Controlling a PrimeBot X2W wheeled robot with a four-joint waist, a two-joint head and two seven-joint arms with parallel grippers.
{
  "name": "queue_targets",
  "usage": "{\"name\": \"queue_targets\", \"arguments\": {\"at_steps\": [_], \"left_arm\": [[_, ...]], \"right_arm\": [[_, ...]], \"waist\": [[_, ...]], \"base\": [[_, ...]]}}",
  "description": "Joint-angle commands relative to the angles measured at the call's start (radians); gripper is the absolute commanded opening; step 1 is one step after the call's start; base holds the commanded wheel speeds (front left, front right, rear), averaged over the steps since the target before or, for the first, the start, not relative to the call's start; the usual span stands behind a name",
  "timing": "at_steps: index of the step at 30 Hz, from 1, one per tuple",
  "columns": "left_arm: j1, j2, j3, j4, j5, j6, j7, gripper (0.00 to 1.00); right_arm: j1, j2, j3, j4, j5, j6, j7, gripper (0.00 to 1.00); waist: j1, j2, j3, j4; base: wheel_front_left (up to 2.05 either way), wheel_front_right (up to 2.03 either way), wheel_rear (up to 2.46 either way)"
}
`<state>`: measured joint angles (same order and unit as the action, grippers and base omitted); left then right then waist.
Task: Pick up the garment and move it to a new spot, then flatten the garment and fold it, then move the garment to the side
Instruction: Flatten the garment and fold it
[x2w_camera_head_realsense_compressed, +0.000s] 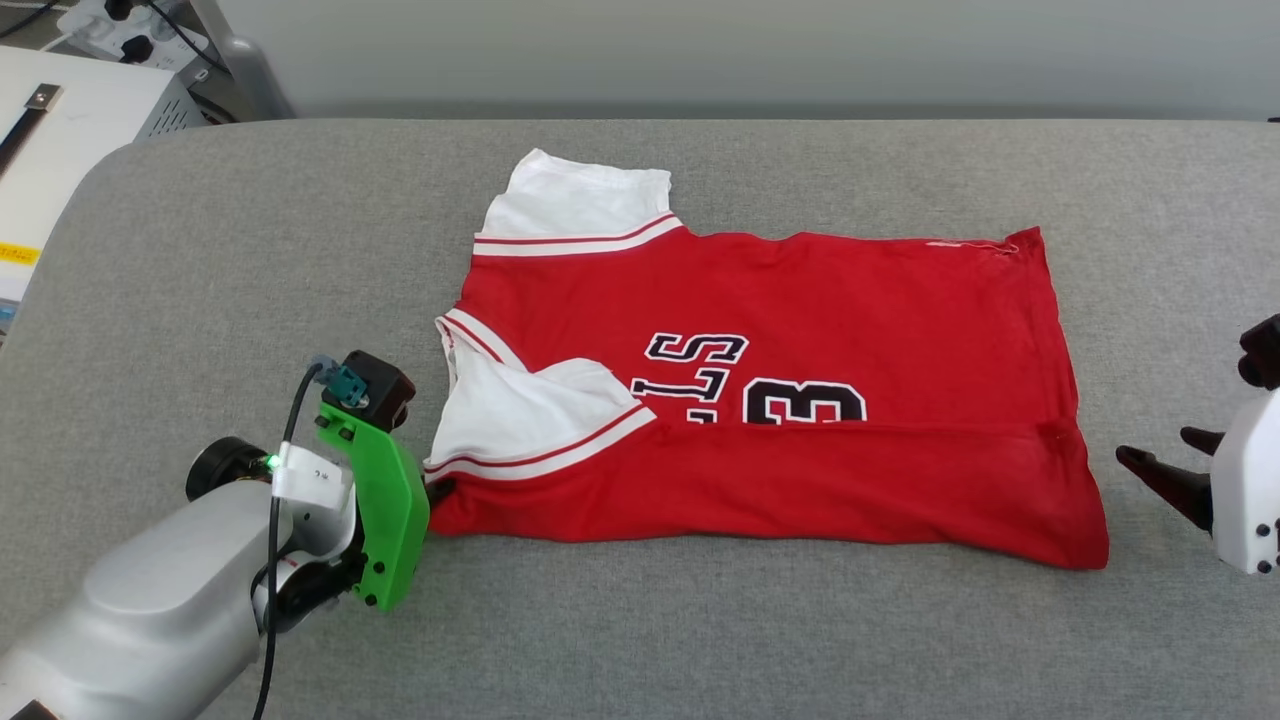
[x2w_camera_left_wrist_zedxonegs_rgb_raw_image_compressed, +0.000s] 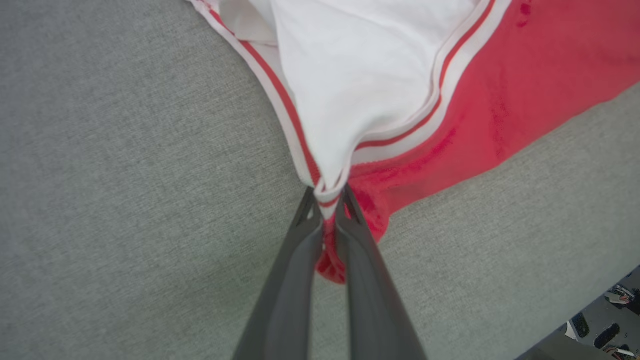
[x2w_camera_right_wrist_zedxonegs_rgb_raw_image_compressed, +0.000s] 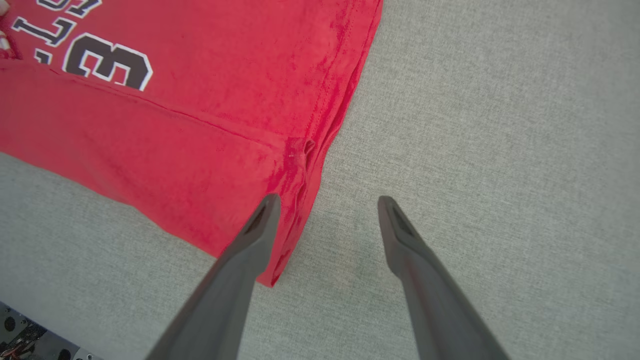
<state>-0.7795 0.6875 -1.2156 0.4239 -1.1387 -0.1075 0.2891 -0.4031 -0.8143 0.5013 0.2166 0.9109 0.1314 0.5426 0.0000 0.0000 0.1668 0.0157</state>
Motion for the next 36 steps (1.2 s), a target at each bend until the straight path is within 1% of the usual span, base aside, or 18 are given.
{"name": "queue_targets", "arguments": {"at_steps": [1,6,12,14,17,18,19,20,23,29,33,36], "left_arm": [[0.013,0.005,0.001,-0.015,0.018,0.010,-0.009,0.00],[0.005,0.010,0.002,-0.037,0.028,0.014,-0.017,0.00],[-0.005,0.008,0.007,-0.047,0.035,0.018,-0.028,0.00],[-0.004,0.006,0.007,-0.043,0.035,0.019,-0.032,0.00],[0.005,0.003,0.005,-0.038,0.034,0.020,-0.038,0.00],[0.010,0.003,0.004,-0.035,0.034,0.020,-0.040,0.00],[0.016,0.002,0.002,-0.033,0.033,0.021,-0.041,0.00],[0.035,0.002,-0.001,-0.022,0.030,0.020,-0.050,0.00],[0.054,0.004,-0.003,-0.012,0.028,0.022,-0.063,0.00],[0.090,0.026,-0.002,-0.026,0.025,0.030,-0.096,0.00],[0.122,0.049,-0.004,-0.070,0.020,0.047,-0.104,0.00],[0.150,0.068,-0.008,-0.114,0.020,0.068,-0.108,0.00]], "right_arm": [[0.019,0.021,-0.005,0.012,-0.002,-0.001,0.010,1.00],[0.033,0.082,-0.017,0.073,-0.008,-0.001,0.034,1.00],[0.045,0.155,-0.001,0.171,-0.027,-0.001,0.037,1.00],[0.057,0.176,0.022,0.195,-0.028,-0.001,0.046,1.00],[0.070,0.191,0.054,0.217,-0.027,-0.001,0.044,1.00],[0.071,0.196,0.057,0.224,-0.020,-0.001,0.038,0.98],[0.071,0.199,0.059,0.227,-0.016,-0.001,0.031,0.46],[0.063,0.192,0.065,0.230,-0.010,-0.001,-0.006,0.00],[0.058,0.183,0.056,0.219,-0.001,-0.001,-0.050,0.00],[0.077,0.133,0.039,0.156,0.028,-0.001,-0.124,0.00],[0.117,0.097,0.022,0.098,0.055,-0.001,-0.139,0.00],[0.160,0.071,0.004,0.053,0.067,-0.001,-0.143,0.00]], "waist": [[0.0000,0.0000,0.010,0.009],[0.0000,0.0000,0.032,0.023],[0.0000,0.0000,0.062,0.036],[0.0000,0.0000,0.066,0.039],[0.0000,0.0000,0.068,0.039],[0.0000,0.0000,0.066,0.037],[0.0000,0.0000,0.064,0.035],[0.0000,0.0000,0.049,0.029],[0.0000,0.0000,0.025,0.023],[0.0000,0.0000,-0.036,0.018],[0.0000,0.0000,-0.067,0.019],[0.0000,0.0000,-0.080,0.021]], "base": [[0.00,0.00,0.00],[0.00,0.00,0.00],[0.00,0.00,0.00],[0.00,0.00,0.00],[0.00,0.00,0.00],[0.00,0.00,0.00],[0.00,0.00,0.00],[0.00,0.00,0.00],[0.00,0.00,0.00],[0.00,0.00,0.00],[0.00,0.00,0.00],[0.00,0.00,0.00]]}}
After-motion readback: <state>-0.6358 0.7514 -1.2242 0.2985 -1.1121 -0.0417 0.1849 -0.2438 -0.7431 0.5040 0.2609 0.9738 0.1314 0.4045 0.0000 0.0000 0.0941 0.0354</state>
